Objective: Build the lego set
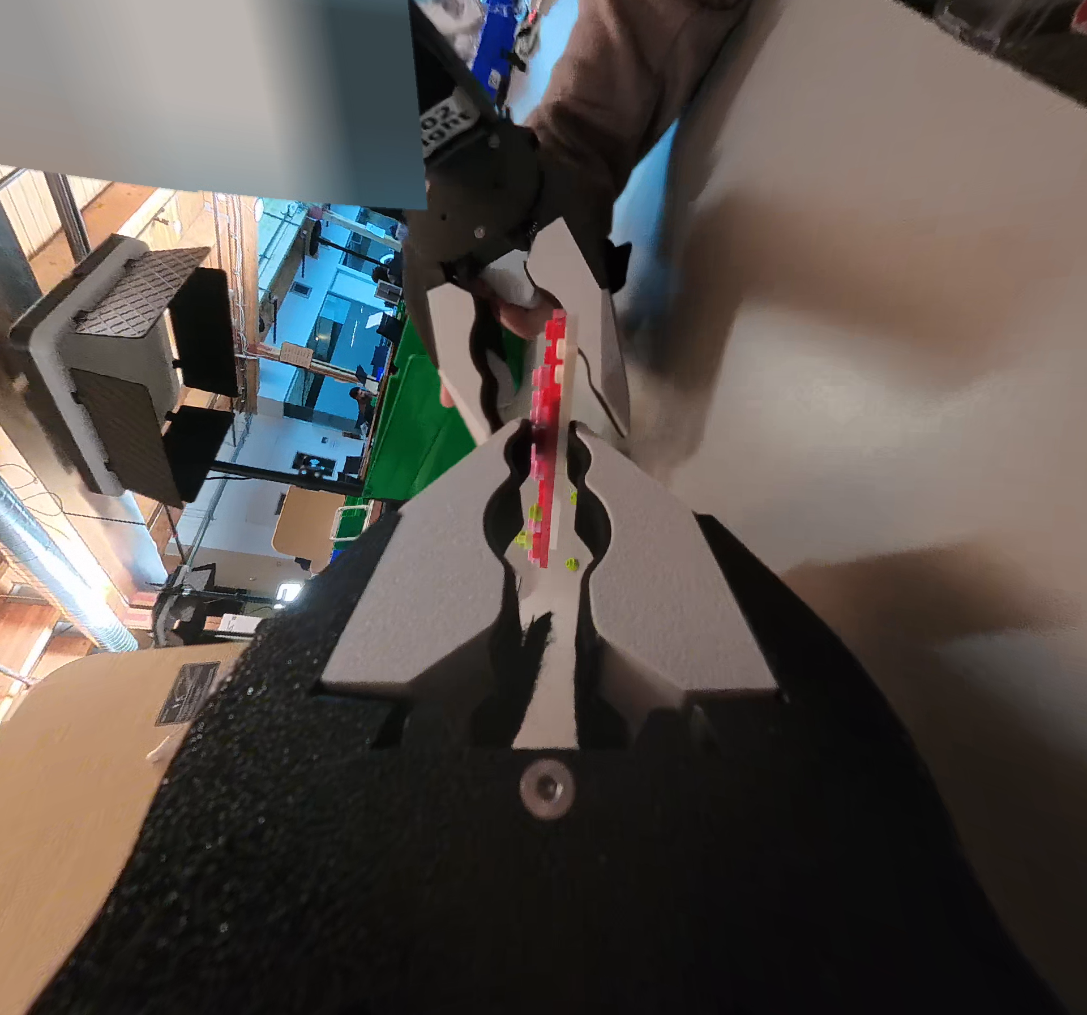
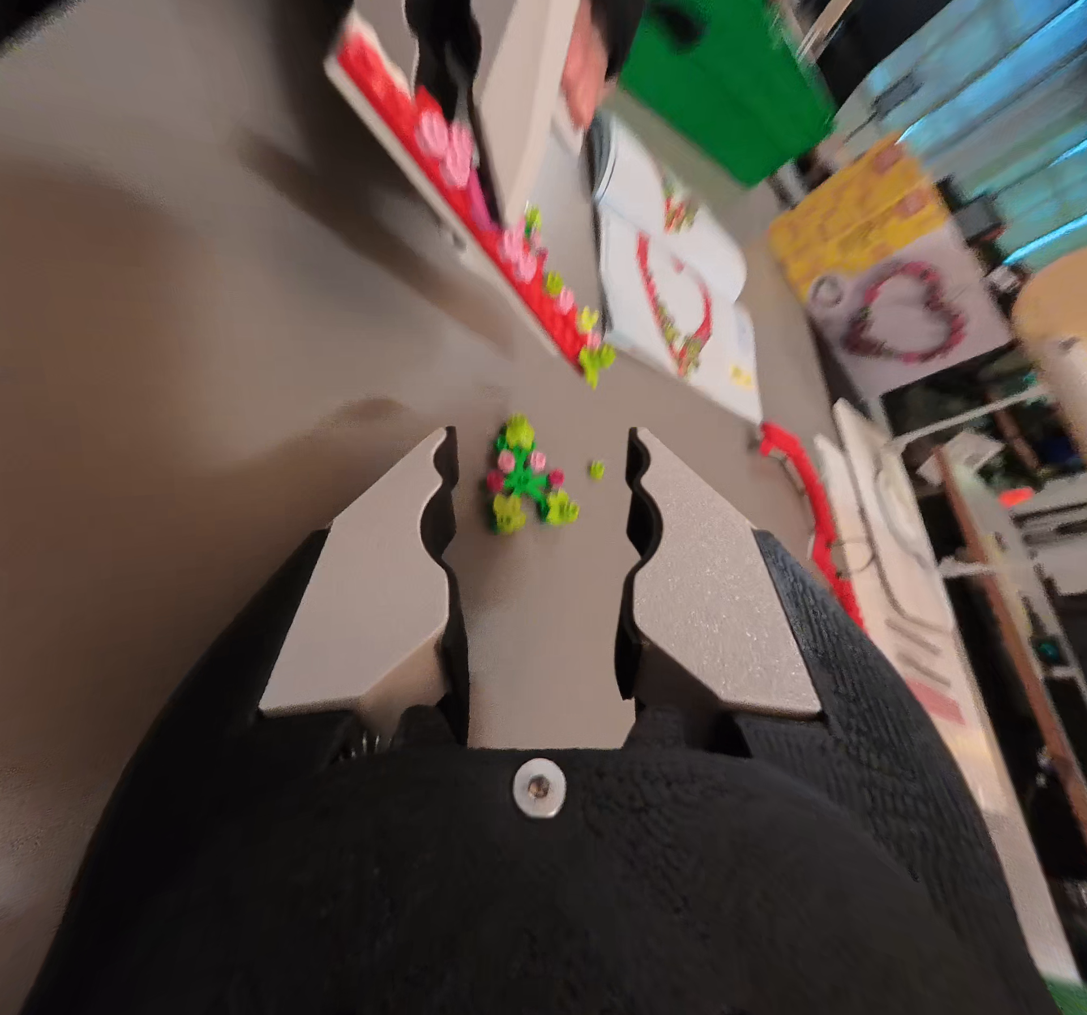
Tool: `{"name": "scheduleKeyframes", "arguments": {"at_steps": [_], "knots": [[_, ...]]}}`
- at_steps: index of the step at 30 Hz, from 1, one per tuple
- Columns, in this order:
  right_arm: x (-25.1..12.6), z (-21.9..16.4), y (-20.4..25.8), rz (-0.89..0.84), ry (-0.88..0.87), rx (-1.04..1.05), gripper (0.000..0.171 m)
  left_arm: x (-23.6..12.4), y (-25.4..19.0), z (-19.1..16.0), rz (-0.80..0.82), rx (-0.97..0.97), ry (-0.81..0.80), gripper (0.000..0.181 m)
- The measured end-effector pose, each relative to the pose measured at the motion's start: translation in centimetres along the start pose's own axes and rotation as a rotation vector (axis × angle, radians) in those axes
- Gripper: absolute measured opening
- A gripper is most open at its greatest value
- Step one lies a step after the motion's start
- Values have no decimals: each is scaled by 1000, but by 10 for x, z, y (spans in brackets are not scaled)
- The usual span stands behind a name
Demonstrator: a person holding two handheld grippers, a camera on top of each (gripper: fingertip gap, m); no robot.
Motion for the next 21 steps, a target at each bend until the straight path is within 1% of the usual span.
{"name": "scheduleKeyframes", "arguments": {"at_steps": [1,3,5,10,13,15,16,19,21], "knots": [[0,11,-2,-33,-62,-11,58,0,1,3,4,-23,-23,8],[1,27,-2,-98,-132,-68,58,-1,4,10,9,-77,-73,8],[3,34,-1,-163,-150,-148,54,-3,6,17,12,-120,-124,8],[5,40,1,-219,-172,-218,34,-6,9,31,12,-187,-227,8],[7,37,0,-247,-140,-269,27,-9,10,37,11,-209,-279,8],[7,36,0,-265,-122,-305,16,-10,10,39,15,-214,-298,8],[7,36,0,-267,-122,-314,14,-11,9,40,9,-213,-303,8],[7,35,-2,-280,-111,-306,14,-10,10,38,24,-202,-298,8],[7,31,-7,-303,-85,-296,14,-9,14,34,63,-203,-270,9]]}}
Point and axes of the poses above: each gripper's, where its closed fingertips meet, x out along the fingers, z out of its top, y = z × x across the jaws, the point moved 1 cm from there along -x, back along the fingers, and after that the axes turned 1 degree about -x, right-handed, at the moved point
